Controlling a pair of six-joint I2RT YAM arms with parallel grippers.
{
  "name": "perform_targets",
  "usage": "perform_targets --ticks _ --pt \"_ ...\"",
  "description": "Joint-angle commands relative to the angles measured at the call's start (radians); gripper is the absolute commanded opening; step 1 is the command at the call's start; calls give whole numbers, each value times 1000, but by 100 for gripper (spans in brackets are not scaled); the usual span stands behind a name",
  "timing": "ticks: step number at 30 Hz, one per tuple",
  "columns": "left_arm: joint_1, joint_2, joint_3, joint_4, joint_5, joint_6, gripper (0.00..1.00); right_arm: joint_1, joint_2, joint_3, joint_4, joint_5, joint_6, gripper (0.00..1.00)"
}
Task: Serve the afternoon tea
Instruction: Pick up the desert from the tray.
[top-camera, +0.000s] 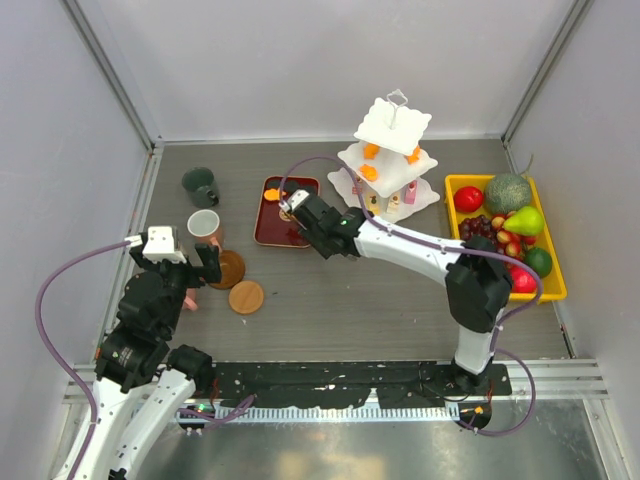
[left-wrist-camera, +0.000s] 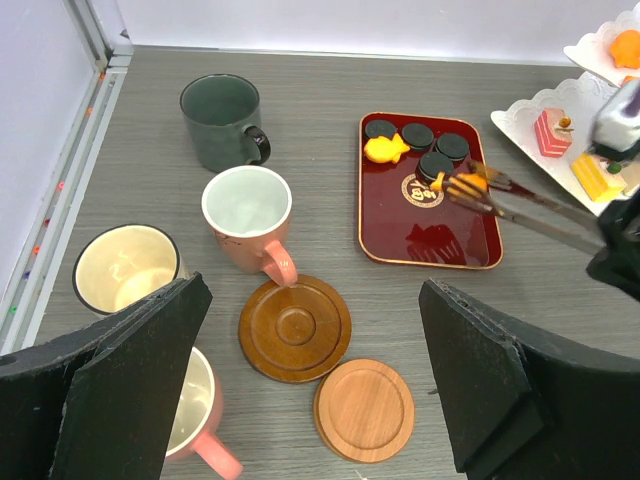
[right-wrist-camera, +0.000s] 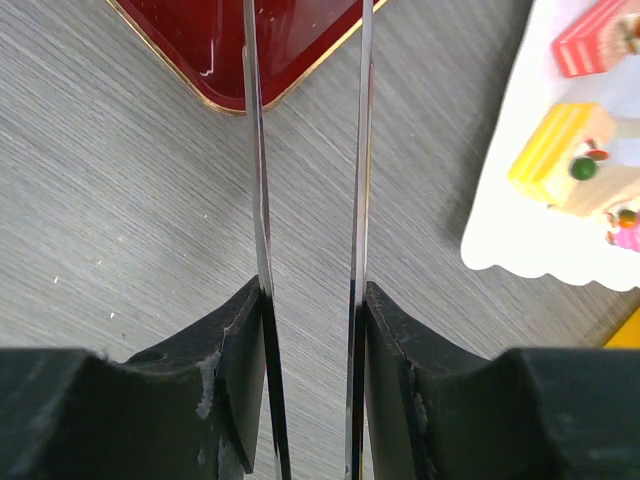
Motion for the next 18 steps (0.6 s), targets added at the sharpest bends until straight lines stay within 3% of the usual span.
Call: perform_targets --ticks 1,11,18 --pt "-3 2 -1 50 1 10 99 5 -151 -21 9 52 -1 43" --pt "-3 -1 -1 49 -1 10 99 -29 -355 -103 -120 148 43 44" --pt "-3 -1 -1 47 -1 10 99 -137 -504 -156 -215 173 67 45"
